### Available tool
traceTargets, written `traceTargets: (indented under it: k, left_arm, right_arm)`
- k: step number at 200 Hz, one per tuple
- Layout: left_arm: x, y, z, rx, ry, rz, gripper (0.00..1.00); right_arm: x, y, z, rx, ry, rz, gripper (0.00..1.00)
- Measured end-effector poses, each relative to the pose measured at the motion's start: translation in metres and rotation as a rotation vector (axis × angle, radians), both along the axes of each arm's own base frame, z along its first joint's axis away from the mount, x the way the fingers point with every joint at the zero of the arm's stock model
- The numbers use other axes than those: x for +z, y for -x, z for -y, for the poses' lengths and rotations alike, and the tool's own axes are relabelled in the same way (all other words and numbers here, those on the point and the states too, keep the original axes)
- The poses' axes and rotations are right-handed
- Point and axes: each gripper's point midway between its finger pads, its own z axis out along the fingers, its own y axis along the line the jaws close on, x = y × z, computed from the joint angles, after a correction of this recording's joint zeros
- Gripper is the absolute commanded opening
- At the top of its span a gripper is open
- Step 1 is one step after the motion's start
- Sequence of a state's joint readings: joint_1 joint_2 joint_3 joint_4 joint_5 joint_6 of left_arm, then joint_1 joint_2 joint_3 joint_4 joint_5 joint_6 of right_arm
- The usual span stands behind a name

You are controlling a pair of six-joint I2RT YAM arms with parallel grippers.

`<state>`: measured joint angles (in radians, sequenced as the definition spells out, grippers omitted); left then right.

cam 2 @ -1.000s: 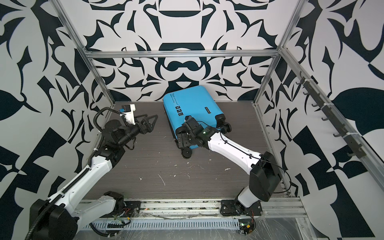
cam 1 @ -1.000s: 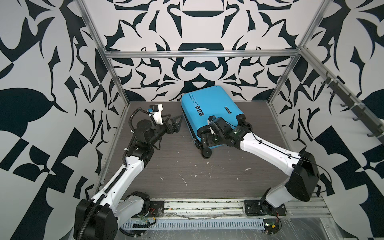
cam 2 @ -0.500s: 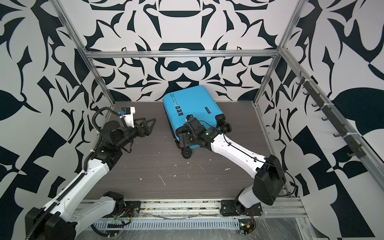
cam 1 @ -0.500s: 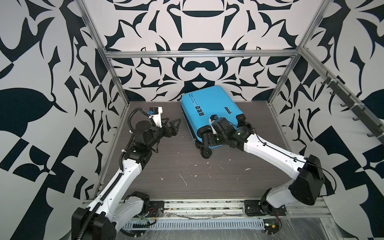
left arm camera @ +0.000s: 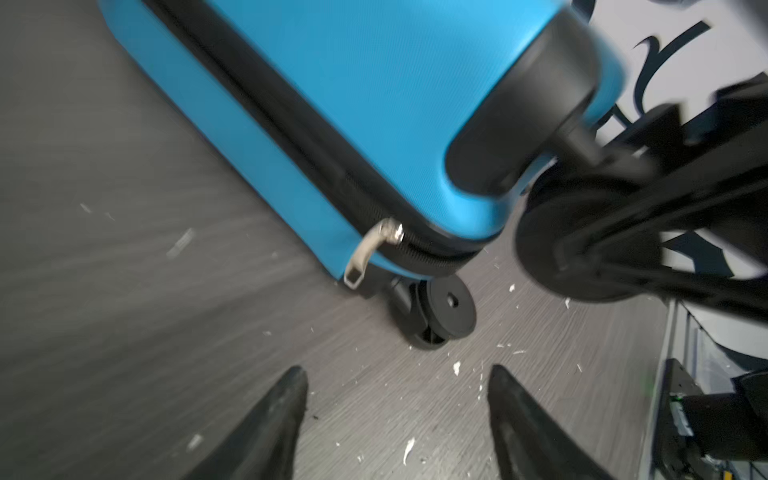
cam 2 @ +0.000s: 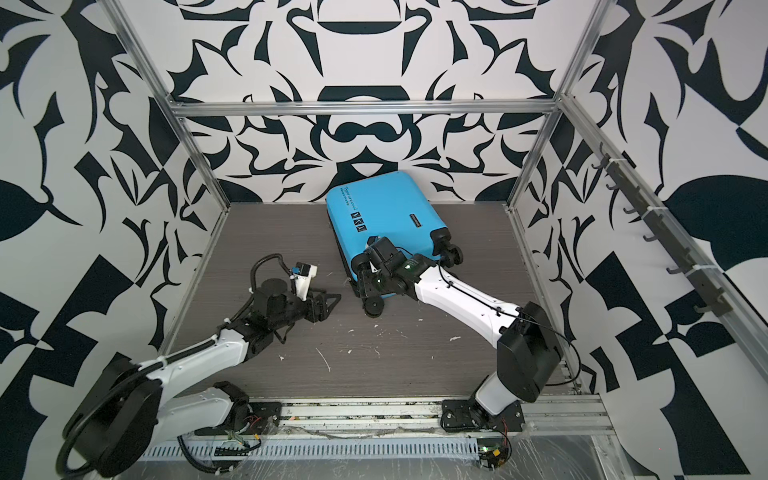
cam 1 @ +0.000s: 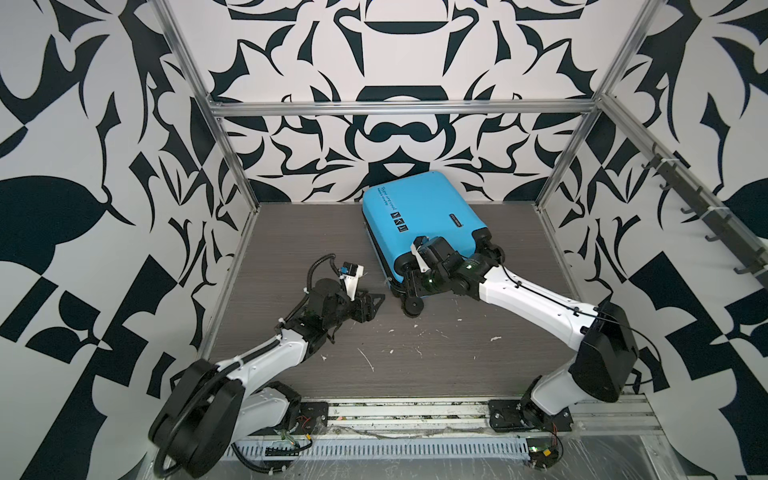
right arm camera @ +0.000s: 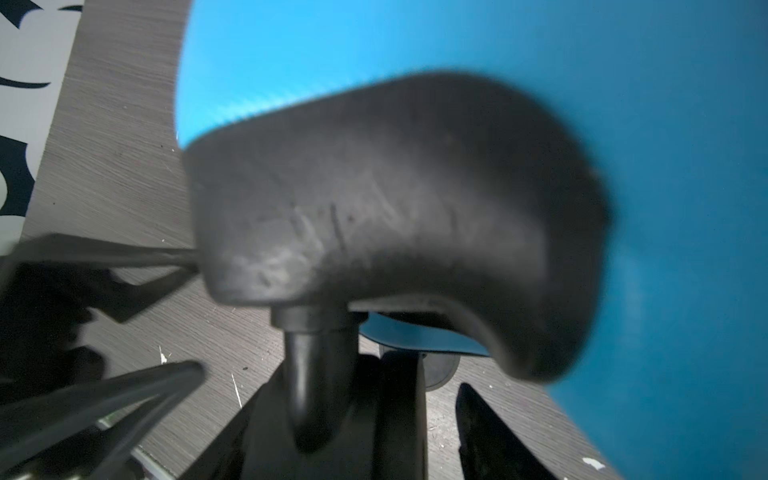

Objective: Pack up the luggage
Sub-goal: 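Grasp the silver zipper pull with the left gripper while the right holds the wheel housing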

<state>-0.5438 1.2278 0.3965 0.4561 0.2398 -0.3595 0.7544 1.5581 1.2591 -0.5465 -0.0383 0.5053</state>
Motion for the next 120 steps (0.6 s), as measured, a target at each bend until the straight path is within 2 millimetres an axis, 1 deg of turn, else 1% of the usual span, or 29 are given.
traceTargets:
  k: [12, 23, 48, 82, 120]
  left_arm:
    - [-0.017, -0.002, 0.002, -0.003, -0.019, -0.022, 0.58]
    - [-0.027, -0.005, 0.005, -0.005, -0.029, -0.033, 0.55]
    - [-0.040, -0.011, 0.008, -0.013, -0.046, -0.018, 0.49]
    - [-0.044, -0.020, 0.011, -0.039, -0.033, 0.009, 0.43]
    - [-0.038, -0.043, -0.002, -0.037, 0.085, -0.014, 0.42]
  right_arm:
    - [-0.003, 0.001, -0.001, 0.003, 0.000, -0.010, 0.67]
    - [-0.004, 0.001, -0.002, 0.006, 0.001, -0.016, 0.63]
    - [-0.006, 0.002, -0.003, 0.004, -0.003, -0.025, 0.56]
    - [-0.005, 0.004, -0.004, 0.010, -0.009, -0.029, 0.49]
    - [-0.005, 0.005, -0.006, 0.017, -0.014, -0.031, 0.46]
